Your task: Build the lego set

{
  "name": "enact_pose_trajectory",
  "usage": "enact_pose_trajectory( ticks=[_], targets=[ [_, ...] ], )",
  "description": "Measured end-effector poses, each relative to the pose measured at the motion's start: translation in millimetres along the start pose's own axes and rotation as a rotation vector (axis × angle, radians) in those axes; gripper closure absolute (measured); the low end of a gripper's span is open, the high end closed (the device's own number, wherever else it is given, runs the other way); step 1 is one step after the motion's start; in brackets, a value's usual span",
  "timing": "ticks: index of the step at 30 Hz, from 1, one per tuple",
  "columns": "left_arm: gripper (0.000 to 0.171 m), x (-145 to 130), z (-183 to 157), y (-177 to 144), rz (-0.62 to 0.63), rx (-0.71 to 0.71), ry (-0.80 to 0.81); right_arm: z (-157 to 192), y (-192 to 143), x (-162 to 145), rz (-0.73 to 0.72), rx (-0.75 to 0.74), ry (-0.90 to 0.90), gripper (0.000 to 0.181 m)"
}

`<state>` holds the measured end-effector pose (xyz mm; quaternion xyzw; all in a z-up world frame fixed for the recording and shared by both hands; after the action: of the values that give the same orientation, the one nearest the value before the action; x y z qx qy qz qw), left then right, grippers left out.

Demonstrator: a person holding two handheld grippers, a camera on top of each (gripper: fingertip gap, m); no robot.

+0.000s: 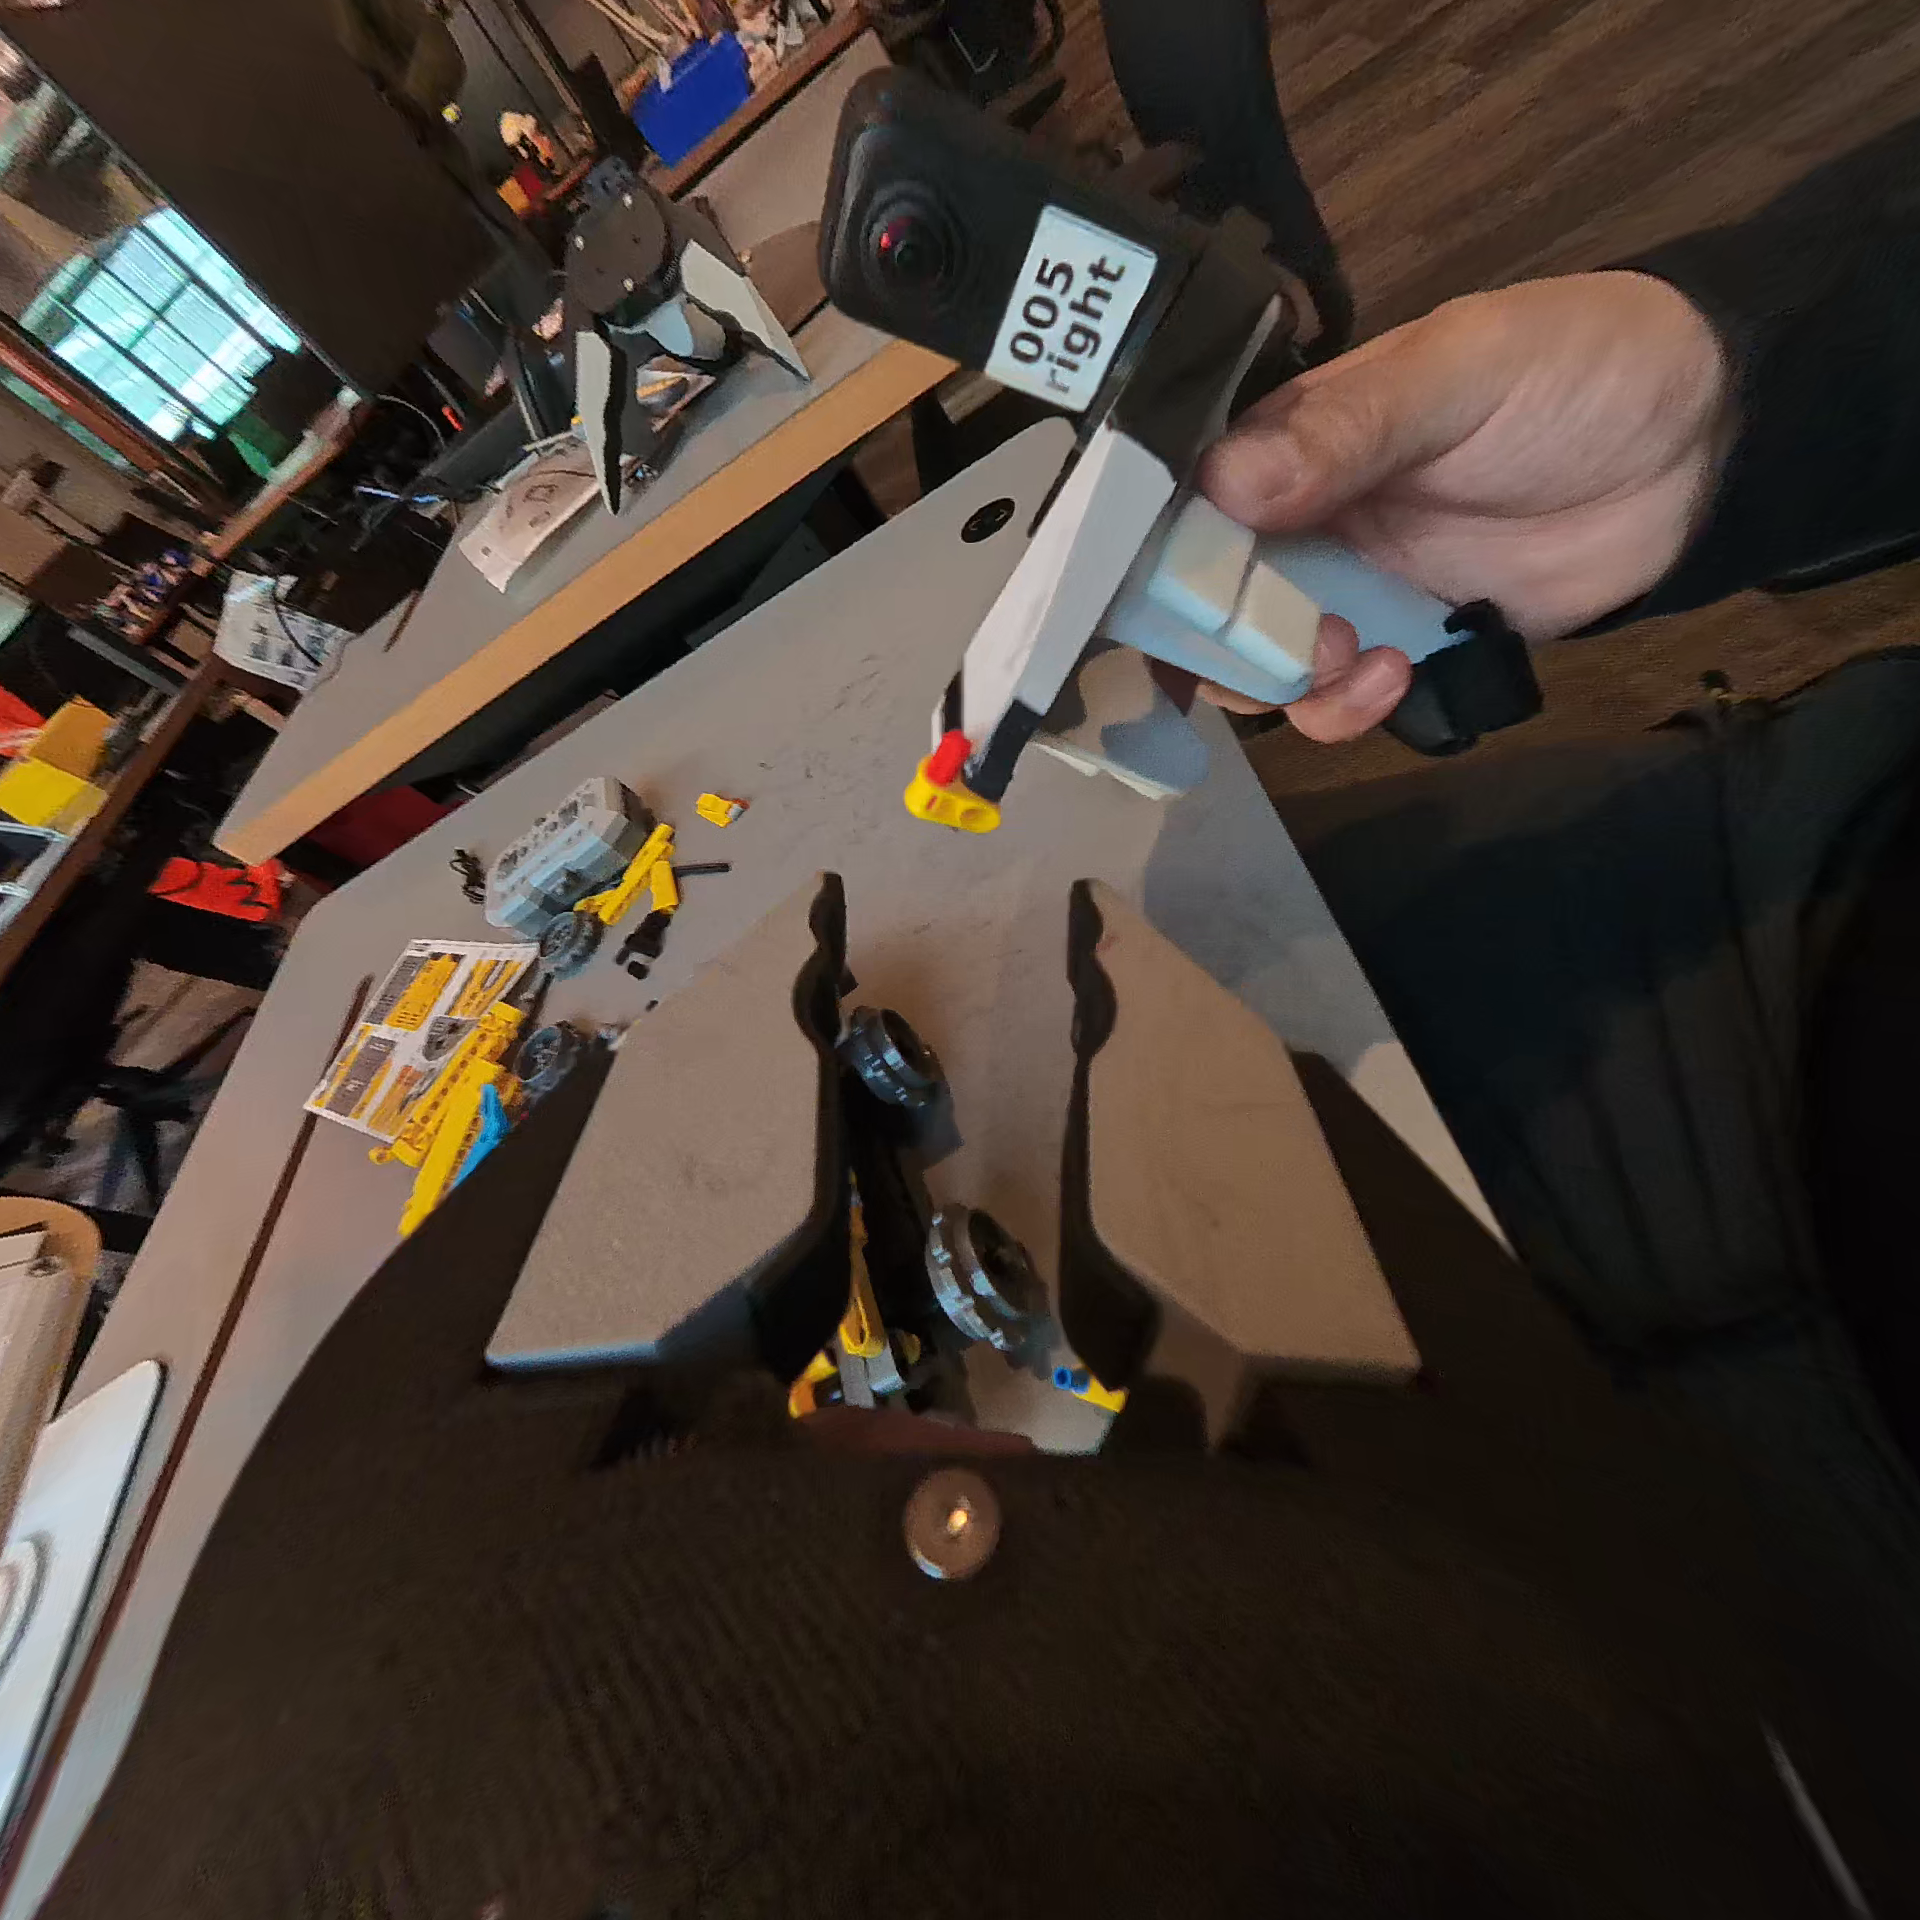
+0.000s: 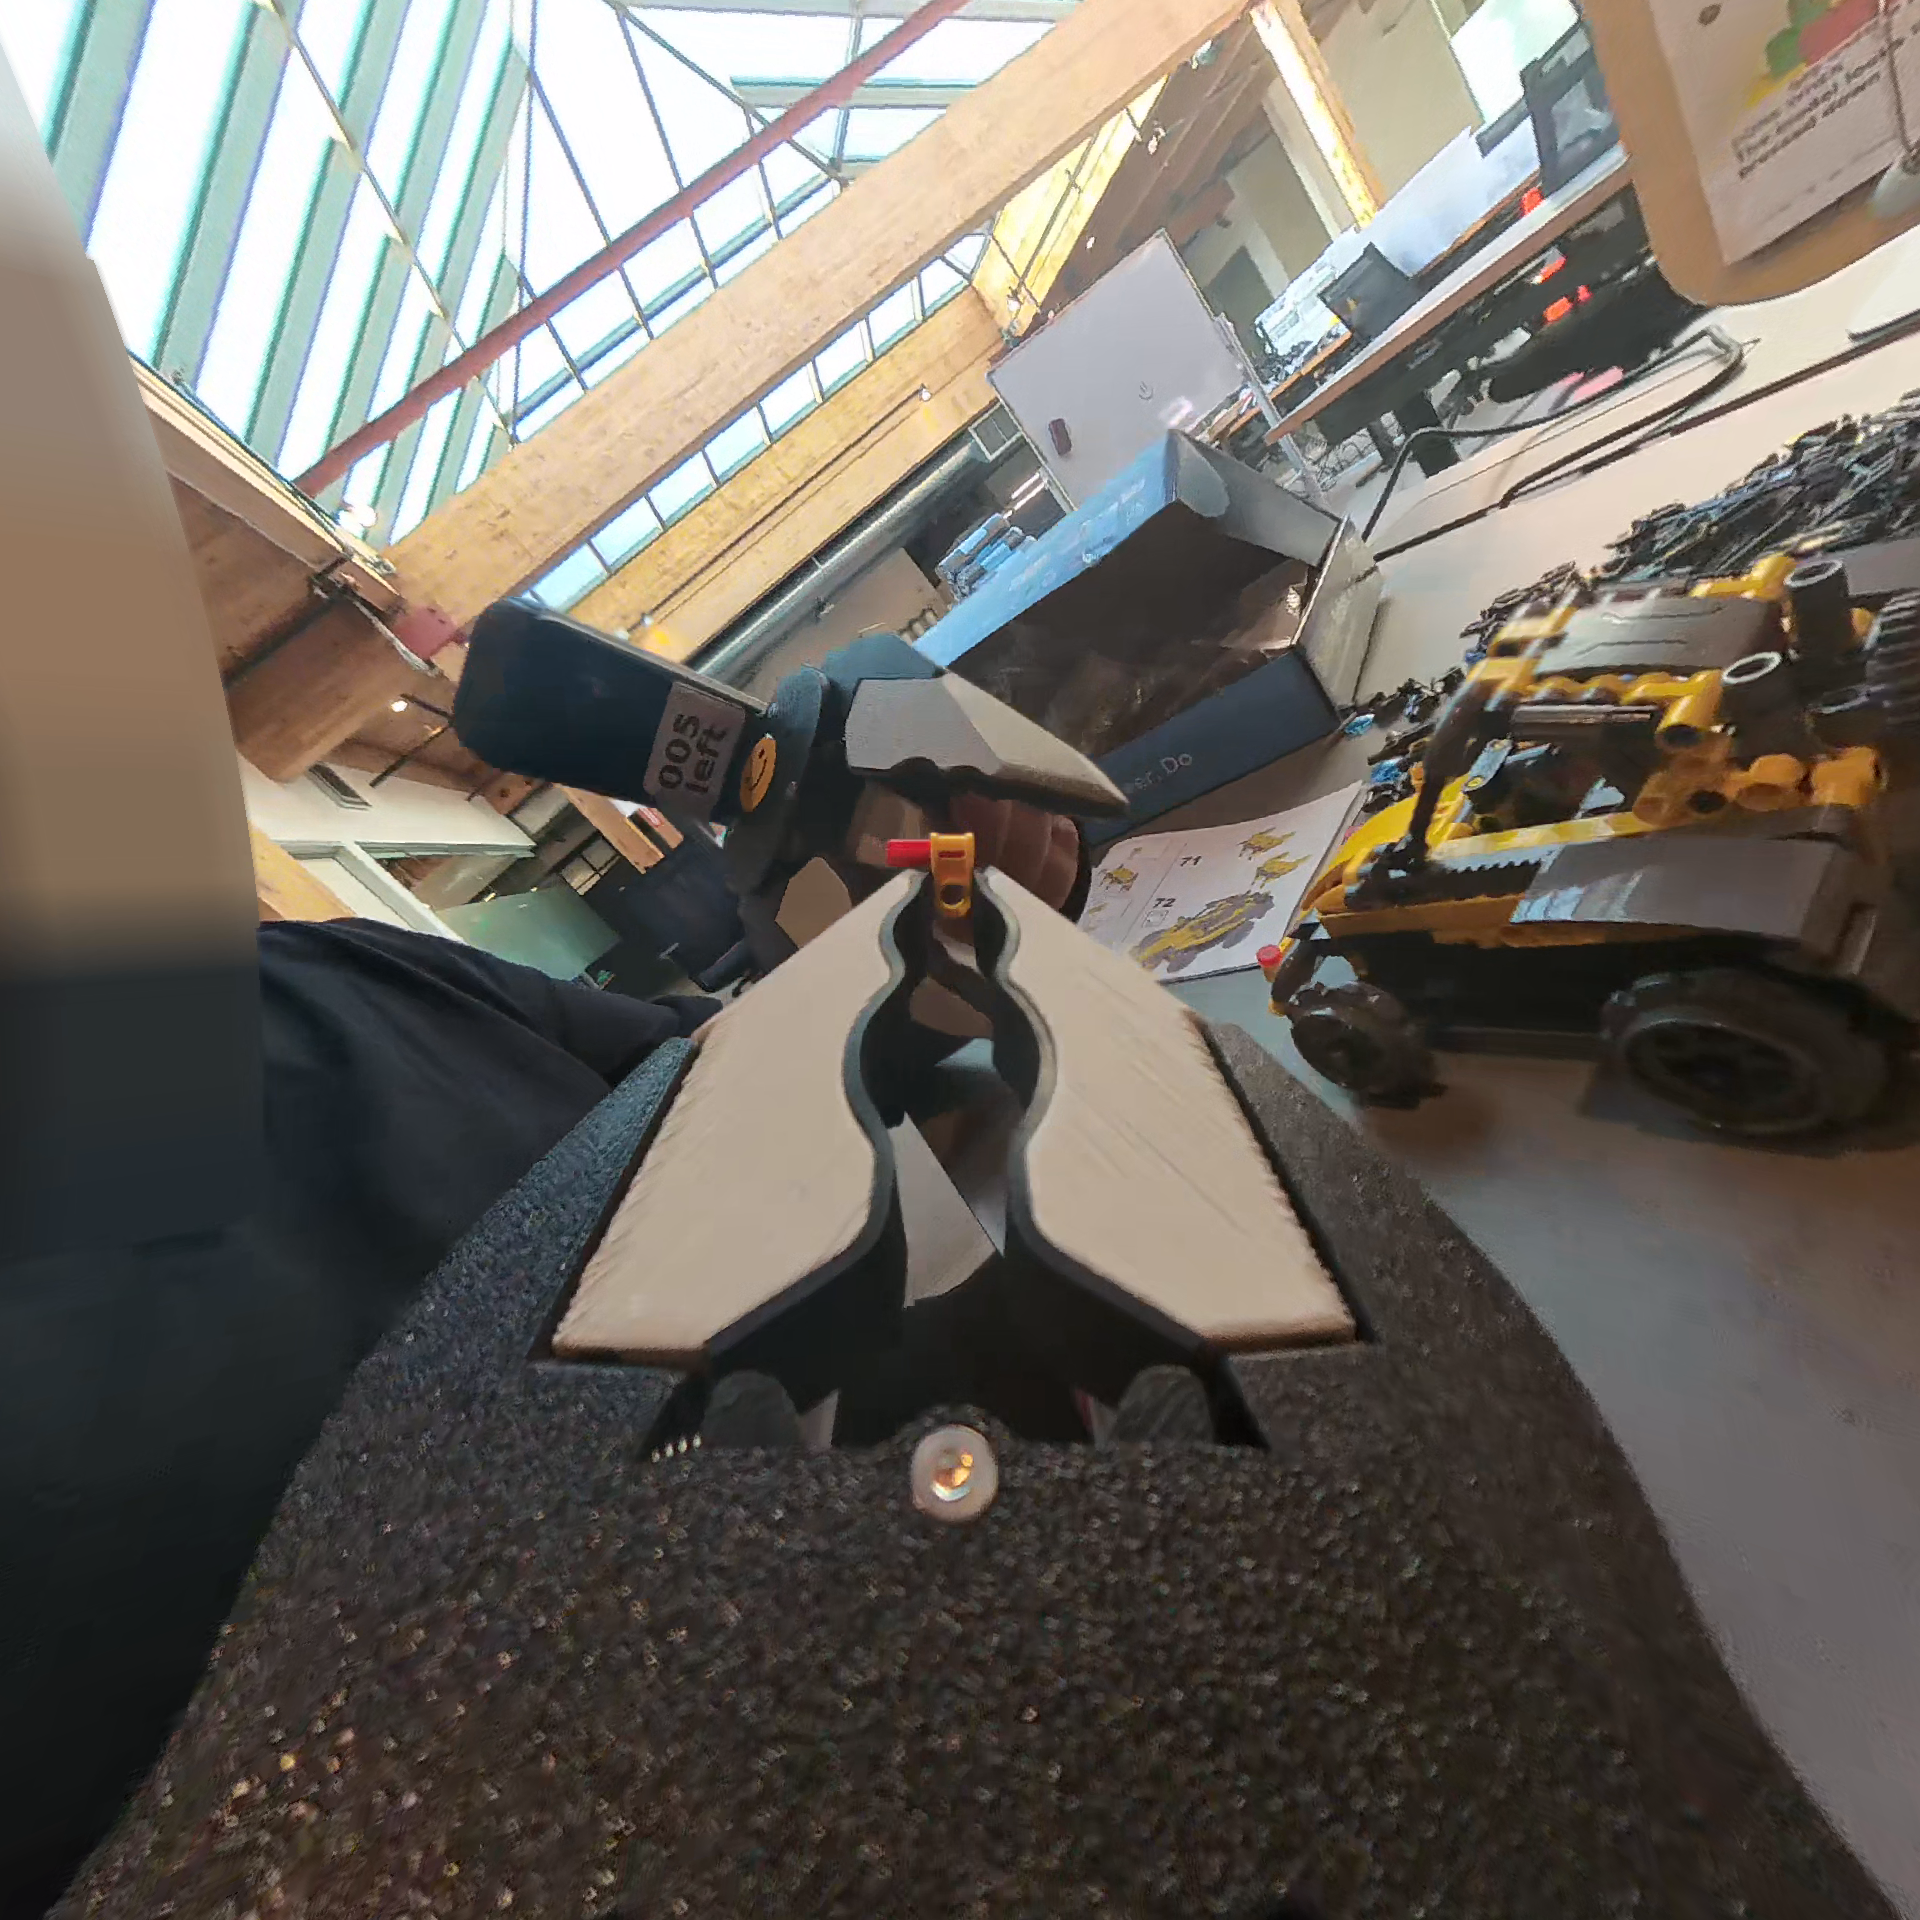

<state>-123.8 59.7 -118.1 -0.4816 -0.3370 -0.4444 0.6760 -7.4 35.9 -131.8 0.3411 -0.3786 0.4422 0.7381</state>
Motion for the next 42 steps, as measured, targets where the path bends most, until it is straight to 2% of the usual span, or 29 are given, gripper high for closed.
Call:
enact_pose_trajectory(
  ticks=[5, 11, 15, 18, 21, 24, 31, 37, 42],
  targets=[
    [0.147, -4.9, -2.1, -1.7, -0.008, 0.065, 0.105, -7.5, 5.6, -12.8, 0.025, 0.029, 0.089, 0.174],
    [0.159, -7.3, -10.7, -1.3, -0.011, 0.059, 0.18, -12.2, 8.9, -22.3, 0.035, 0.039, 0.15, 0.174],
    [0.159, -11.7, -13.7, 0.4, 0.019, 0.056, 0.222, -13.3, 8.3, -25.8, 0.068, 0.025, 0.147, 0.174],
    [0.159, -14.6, -17.7, -0.6, 0.033, 0.005, 0.224, -10.7, 8.3, -28.1, 0.146, 0.015, 0.108, 0.174],
    [0.159, -18.4, -23.1, -1.9, 0.052, -0.061, 0.225, -5.7, 9.3, -29.0, 0.284, -0.019, 0.036, 0.173],
    [0.159, -21.1, -25.8, -1.3, 0.076, -0.067, 0.247, -3.3, 11.2, -28.9, 0.379, -0.067, -0.027, 0.172],
    [0.159, -21.6, -26.6, 0.1, 0.075, -0.1, 0.202, -6.3, 8.2, -34.6, 0.298, -0.019, 0.092, 0.172],
    [0.158, -24.5, -29.3, 2.9, 0.086, -0.112, 0.204, -6.4, 5.6, -40.5, 0.297, -0.032, 0.069, 0.173],
    [0.158, -18.0, -23.9, 2.5, 0.032, -0.089, 0.145, -5.2, 5.4, -32.2, 0.248, -0.029, 0.043, 0.174]
  ],
)
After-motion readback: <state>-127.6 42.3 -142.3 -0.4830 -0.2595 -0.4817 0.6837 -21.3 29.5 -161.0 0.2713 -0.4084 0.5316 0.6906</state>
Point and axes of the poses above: each gripper's, where its closed fingertips meet, y out along the fingers, x out of its top, z = x × y across the jaws, the point moved 7 cm from there along -y, back along the fingers, and after that the axes turned 11 degrees about -y, right-handed, at the moved point
